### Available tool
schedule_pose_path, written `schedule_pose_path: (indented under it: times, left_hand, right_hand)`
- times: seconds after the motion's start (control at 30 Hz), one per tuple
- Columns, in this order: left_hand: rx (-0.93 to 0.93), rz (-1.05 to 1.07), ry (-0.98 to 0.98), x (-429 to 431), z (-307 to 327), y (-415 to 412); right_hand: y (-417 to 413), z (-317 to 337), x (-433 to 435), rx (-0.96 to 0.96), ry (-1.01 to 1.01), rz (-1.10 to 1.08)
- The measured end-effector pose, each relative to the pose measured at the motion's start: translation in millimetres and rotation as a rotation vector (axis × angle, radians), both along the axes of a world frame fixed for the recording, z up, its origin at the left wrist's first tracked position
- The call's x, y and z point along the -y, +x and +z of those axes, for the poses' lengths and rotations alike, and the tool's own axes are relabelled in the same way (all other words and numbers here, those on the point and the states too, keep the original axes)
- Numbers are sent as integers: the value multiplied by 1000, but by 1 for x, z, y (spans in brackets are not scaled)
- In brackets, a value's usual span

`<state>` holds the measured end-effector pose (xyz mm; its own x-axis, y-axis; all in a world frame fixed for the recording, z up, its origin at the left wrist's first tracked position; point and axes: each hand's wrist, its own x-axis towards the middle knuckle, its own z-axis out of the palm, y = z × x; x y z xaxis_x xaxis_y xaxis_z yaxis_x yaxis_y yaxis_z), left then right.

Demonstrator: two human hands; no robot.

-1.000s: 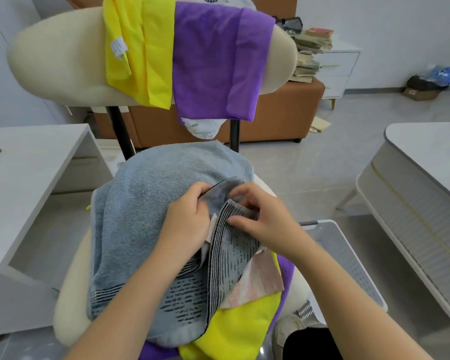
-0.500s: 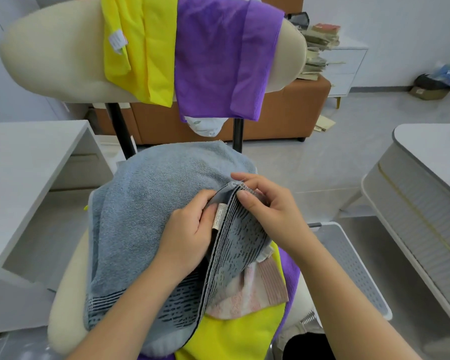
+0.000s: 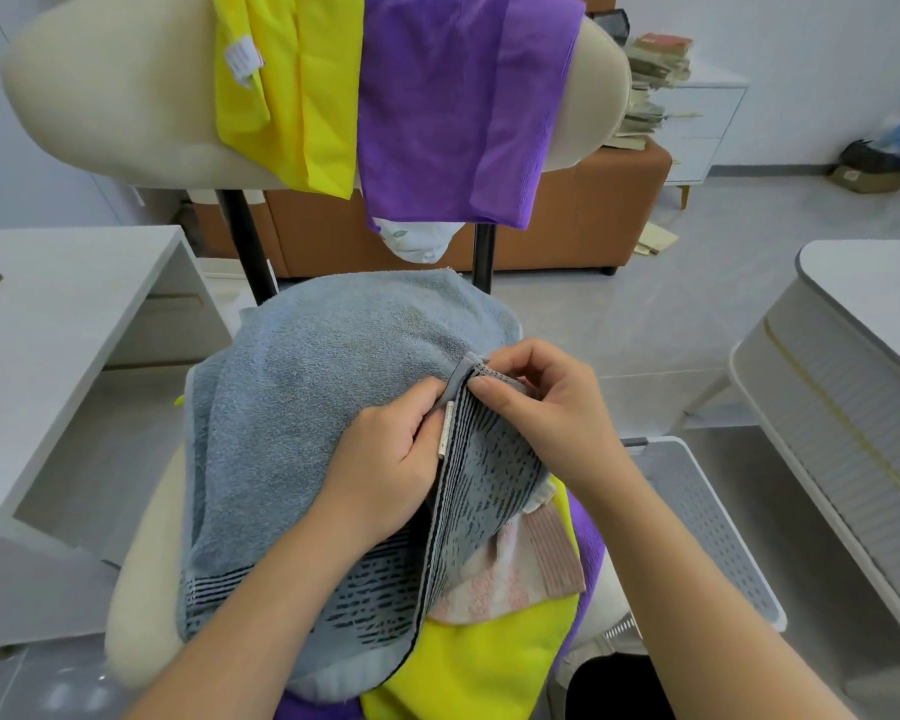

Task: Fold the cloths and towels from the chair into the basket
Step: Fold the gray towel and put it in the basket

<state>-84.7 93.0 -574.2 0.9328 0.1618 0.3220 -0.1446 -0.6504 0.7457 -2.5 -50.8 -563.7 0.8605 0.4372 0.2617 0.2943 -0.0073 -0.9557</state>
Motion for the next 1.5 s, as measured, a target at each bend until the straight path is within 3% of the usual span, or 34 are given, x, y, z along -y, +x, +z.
schedule_pose_path:
  times: [0.27, 0.57, 0.73, 1.07, 1.27, 1.5]
  left_hand:
    - [-38, -56, -15, -3, 1, 1]
    - [-31, -60, 3, -2, 2, 0]
    - [16, 5, -153, 1, 6, -1]
    - [-220, -246, 104, -13, 22, -14]
    - [-296, -183, 406, -42, 31, -35]
    - [-539, -146, 672, -79, 38, -65]
  right_hand:
    - [0, 0, 1, 45, -8, 43]
    - [0, 1, 1, -39, 46, 14]
    - [4, 2, 3, -52, 5, -58]
    - [22, -2, 20, -116, 11, -328]
    - [24, -3, 29, -134, -31, -403]
    - [26, -7, 40, -212, -8, -492]
